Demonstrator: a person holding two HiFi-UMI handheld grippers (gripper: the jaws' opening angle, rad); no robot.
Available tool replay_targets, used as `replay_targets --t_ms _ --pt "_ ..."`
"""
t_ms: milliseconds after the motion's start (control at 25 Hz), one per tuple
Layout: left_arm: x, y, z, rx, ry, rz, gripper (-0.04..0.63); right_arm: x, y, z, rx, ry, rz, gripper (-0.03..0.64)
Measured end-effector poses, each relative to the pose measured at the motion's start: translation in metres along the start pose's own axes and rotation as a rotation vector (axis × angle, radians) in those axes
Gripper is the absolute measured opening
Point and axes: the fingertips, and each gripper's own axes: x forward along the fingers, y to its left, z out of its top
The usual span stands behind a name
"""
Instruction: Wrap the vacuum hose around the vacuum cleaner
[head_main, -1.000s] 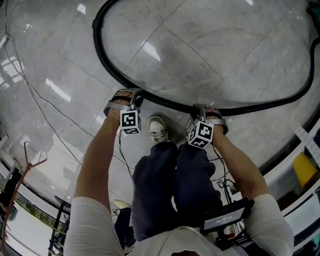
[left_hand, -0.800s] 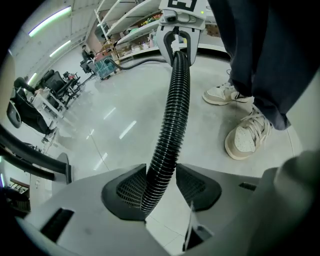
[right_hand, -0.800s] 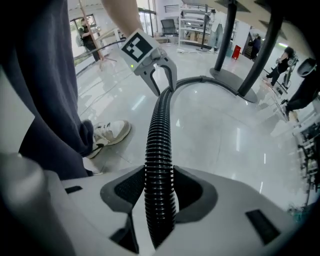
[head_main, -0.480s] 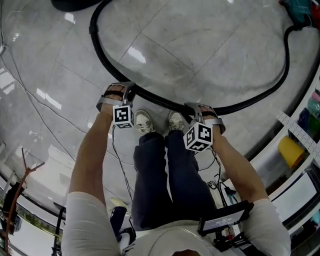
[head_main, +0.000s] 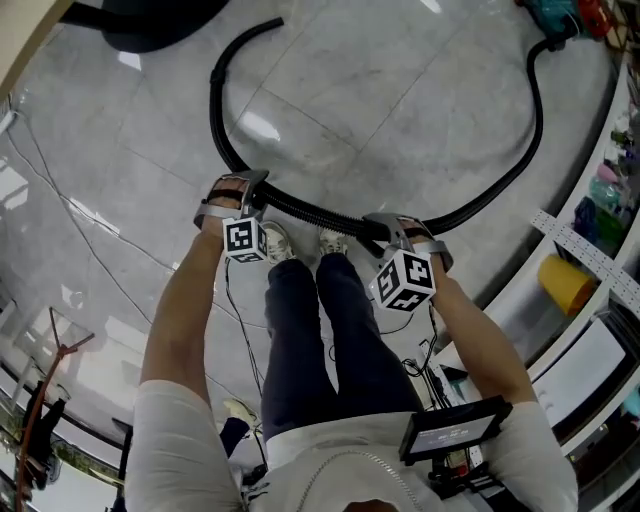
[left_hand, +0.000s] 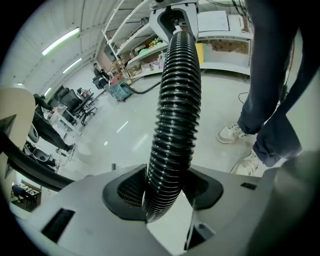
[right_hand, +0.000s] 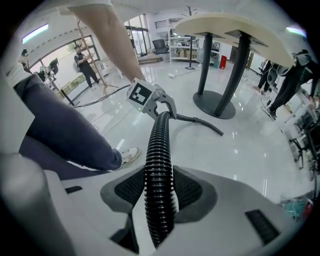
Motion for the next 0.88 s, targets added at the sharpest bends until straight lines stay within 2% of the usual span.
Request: replay_targets --t_ms 160,400,680,880 --pt "-0.047 0.016 0.032 0.005 -0.054 0.008 0.193 -0.045 -0.004 -0.002 0.005 0.007 -0.014 0.174" --pt "-0.139 0.046 0.082 -0.026 -0.119 0.016 0.186 -0.113 -0.004 0.001 -0.011 0.012 -0.101 0.164" --pt "-0.234 0.065 0.131 -0.084 -0.149 0.014 0.178 -0.177 -0.005 0.007 -0.004 -0.009 -0.239 0.155" --pt "-0.292 0.076 0.159 -0.081 -0.135 0.045 0.176 -0.21 -0.007 0.015 0.025 -0.031 -0.326 0.149"
